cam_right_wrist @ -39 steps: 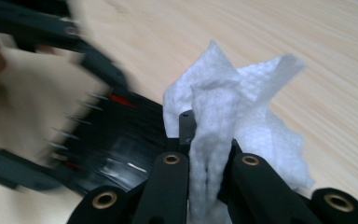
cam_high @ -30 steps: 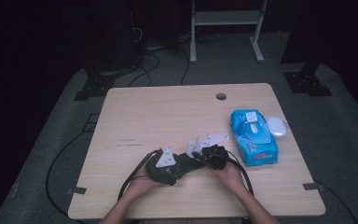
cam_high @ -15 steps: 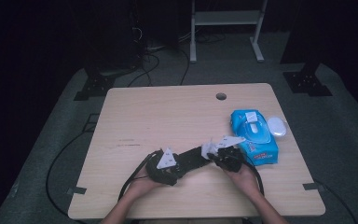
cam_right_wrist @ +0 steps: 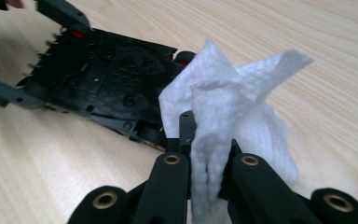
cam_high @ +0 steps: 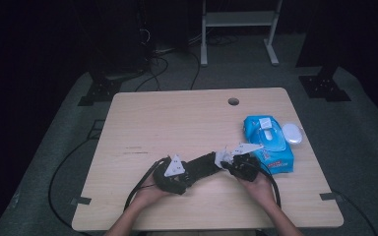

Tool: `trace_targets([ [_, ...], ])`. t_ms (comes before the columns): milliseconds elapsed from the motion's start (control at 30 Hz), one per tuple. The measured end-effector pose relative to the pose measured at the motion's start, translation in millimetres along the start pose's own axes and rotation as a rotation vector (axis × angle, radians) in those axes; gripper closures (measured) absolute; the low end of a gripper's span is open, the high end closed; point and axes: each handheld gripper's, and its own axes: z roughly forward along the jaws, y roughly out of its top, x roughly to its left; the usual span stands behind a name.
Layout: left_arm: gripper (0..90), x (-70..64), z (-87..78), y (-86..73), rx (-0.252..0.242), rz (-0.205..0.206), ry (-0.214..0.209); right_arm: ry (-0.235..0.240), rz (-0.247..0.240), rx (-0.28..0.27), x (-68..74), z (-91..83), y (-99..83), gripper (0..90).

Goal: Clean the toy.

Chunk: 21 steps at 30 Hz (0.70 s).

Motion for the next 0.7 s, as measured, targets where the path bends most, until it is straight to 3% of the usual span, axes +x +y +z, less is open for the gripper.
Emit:
trace_targets([
  [100,26.4,2.9,0.3,-1.3,-0.004,-0.02,-0.018,0.056,-0.044,-0.018,9.5,-0.7,2.3,86.5],
  [167,26.4,3.4,0.0,-1.6,-0.003,-0.02,-0.019,0.031,-0.083,-0.008,14.4,2.2,4.9,86.5],
  [200,26.4,2.5,0.0,-1.6,-0.008,-0.02,-0.018,0.019,-0.077,0.002,12.1,2.8,5.1,86.5],
  [267,26.4,-0.4,0.2,-0.4,-0.014,-0.005,-0.003,0.039,-0.016,0.0,2.0,3.5,4.0,86.5],
  [300,26.4,-1.0,-0.1,0.7,-0.003,0.011,0.001,0.003,-0.006,0.005,0.2,3.4,3.9,86.5],
  [367,26.5,-0.3,0.8,0.6,-0.003,0.004,-0.006,-0.041,-0.024,0.014,-0.3,2.0,4.8,86.5],
  [433,26.4,1.3,1.1,-0.8,-0.009,-0.018,-0.018,-0.042,-0.02,0.011,0.3,0.0,5.1,86.5],
  [500,26.5,1.2,1.0,-1.0,-0.01,-0.016,-0.018,-0.016,-0.043,-0.002,4.9,0.4,4.9,86.5],
  [567,26.5,0.0,1.0,-0.4,-0.011,-0.007,-0.013,-0.031,-0.055,0.004,4.7,1.6,5.4,86.5],
  [667,26.5,-0.2,0.8,0.3,-0.005,0.006,-0.021,-0.089,0.004,0.022,-7.9,2.3,5.2,86.5],
  [700,26.5,-0.3,1.5,0.0,-0.011,-0.003,-0.029,-0.078,0.035,0.011,-12.6,2.4,3.7,86.5],
])
